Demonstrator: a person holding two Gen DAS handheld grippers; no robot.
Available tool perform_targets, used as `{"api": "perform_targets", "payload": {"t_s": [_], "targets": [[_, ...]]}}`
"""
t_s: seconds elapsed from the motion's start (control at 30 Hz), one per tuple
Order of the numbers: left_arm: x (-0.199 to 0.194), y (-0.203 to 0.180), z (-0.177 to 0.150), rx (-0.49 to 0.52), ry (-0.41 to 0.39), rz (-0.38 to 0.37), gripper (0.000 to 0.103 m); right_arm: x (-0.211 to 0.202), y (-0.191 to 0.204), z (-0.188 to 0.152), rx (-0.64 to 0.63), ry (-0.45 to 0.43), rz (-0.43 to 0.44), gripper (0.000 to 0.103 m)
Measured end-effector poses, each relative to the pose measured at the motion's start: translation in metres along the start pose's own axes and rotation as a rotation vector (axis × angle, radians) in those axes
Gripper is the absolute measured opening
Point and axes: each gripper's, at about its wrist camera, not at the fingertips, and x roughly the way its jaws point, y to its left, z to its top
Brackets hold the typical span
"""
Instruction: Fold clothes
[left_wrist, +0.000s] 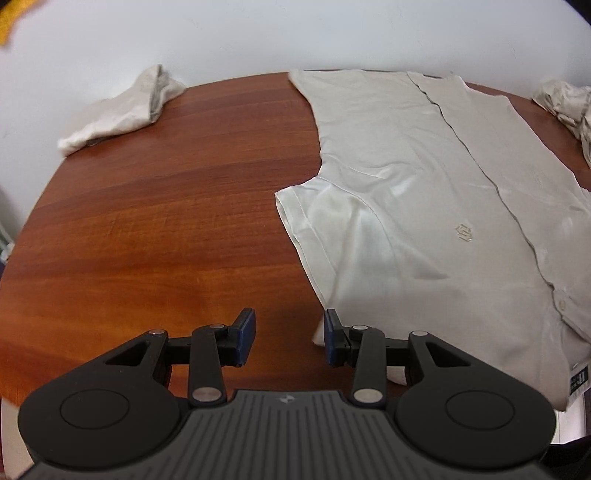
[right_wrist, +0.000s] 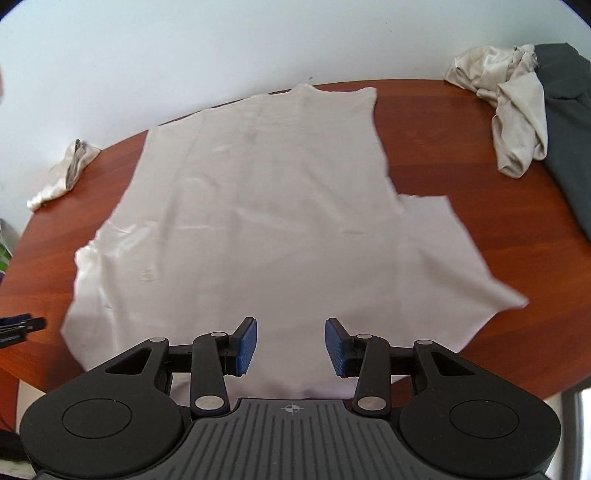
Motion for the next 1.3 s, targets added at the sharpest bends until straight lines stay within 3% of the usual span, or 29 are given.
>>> {"api": "perform_targets", "payload": {"t_s": [0.3,0.57,0.8,0.93,1.0,1.03,1.07,1.3], "targets": [[0.043,0.007,0.019,0.165,-0.004,-0.129,0.044,-0.008,0.071,-0.028,0.053,-0.04,-0.034,0.044],[0.075,0.0,0.029,0.25,-0.008,-0.148,0.034,-0.022,0.101,-0.049,0.116,-0.074,-0.074,0.044],[0.085,0.002,0.034,0.271,-0.003,-0.222,0.034,-0.033,0.111,-0.063,0.166,-0.097,-0.126,0.044],[0.09,0.001,0.038,0.231,0.011,-0.244,0.034,-0.039,0.114,-0.07,0.195,-0.108,-0.155,0.044],[0.091,-0.001,0.038,0.233,-0.003,-0.24,0.025,-0.042,0.115,-0.075,0.206,-0.115,-0.167,0.044],[0.09,-0.004,0.037,0.245,-0.012,-0.238,0.009,-0.043,0.115,-0.076,0.214,-0.118,-0.17,0.044],[0.089,-0.007,0.036,0.257,-0.016,-0.234,0.006,-0.044,0.115,-0.078,0.221,-0.121,-0.173,0.044],[0.089,0.004,0.043,0.175,-0.035,-0.196,0.003,-0.051,0.111,-0.083,0.25,-0.13,-0.198,0.044]]}}
